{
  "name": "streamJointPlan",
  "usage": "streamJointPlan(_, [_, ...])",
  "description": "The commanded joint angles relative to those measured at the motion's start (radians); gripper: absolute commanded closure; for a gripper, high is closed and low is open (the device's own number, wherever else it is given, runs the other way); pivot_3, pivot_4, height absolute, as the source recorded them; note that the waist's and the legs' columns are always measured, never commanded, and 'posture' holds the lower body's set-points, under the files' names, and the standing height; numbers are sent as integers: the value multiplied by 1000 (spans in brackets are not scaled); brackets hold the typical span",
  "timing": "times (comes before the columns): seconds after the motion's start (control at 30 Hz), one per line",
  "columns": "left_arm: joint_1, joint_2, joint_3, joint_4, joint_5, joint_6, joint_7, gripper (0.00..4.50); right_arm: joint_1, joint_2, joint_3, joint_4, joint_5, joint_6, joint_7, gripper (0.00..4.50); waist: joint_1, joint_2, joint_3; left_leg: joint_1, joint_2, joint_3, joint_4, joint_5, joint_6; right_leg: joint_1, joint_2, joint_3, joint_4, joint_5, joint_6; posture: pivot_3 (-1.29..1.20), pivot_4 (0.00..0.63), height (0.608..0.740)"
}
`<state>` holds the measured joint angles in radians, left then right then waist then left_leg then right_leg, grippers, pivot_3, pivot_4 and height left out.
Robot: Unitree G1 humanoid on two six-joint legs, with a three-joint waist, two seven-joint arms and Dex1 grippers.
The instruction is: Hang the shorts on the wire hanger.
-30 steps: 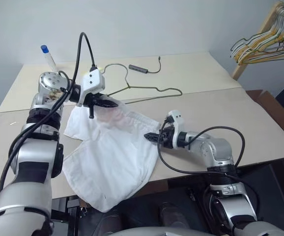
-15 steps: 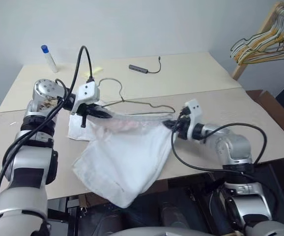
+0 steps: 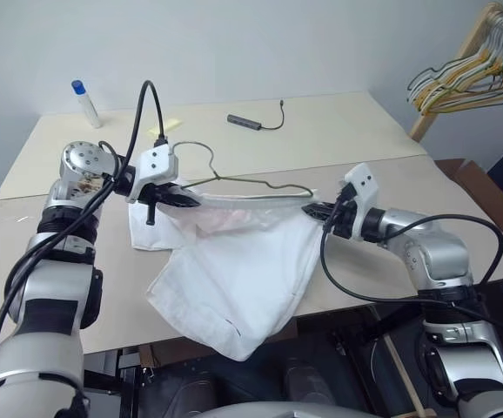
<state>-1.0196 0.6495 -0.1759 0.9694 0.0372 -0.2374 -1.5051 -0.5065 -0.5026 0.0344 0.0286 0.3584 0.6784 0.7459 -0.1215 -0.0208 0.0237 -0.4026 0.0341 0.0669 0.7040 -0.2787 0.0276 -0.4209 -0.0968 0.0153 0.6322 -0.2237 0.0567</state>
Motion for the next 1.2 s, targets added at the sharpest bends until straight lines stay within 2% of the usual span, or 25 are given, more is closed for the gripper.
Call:
streamJointPlan(0.03, [-1, 40, 28, 6, -4, 12, 21, 4491, -9, -45, -47, -16, -13, -38, -3, 4462, 0, 0, 0, 0, 0, 0, 0, 0, 0, 0, 0, 0, 0, 0, 0, -76, 0, 740])
streamJointPlan(0.23, [6, 26, 50, -15, -55, 40, -1, 4491, -3, -52, -43, -9, -16, -59, 8, 4462, 0, 0, 0, 0, 0, 0, 0, 0, 0, 0, 0, 0, 0, 0, 0, -77, 0, 740])
streamJointPlan(0.63, [27, 47, 24, -32, -31, 27, -27, 4491, -12, -74, -53, -2, -10, -60, 22, 4462, 0, 0, 0, 0, 0, 0, 0, 0, 0, 0, 0, 0, 0, 0, 0, -83, 0, 740])
streamJointPlan(1.2, [24, 58, -106, 61, 133, -30, 110, 4491, -44, -128, -51, -57, -31, -110, 46, 4462, -1, 0, 0, 0, 0, 0, 0, 0, 0, 0, 0, 0, 0, 0, 0, -116, 0, 740])
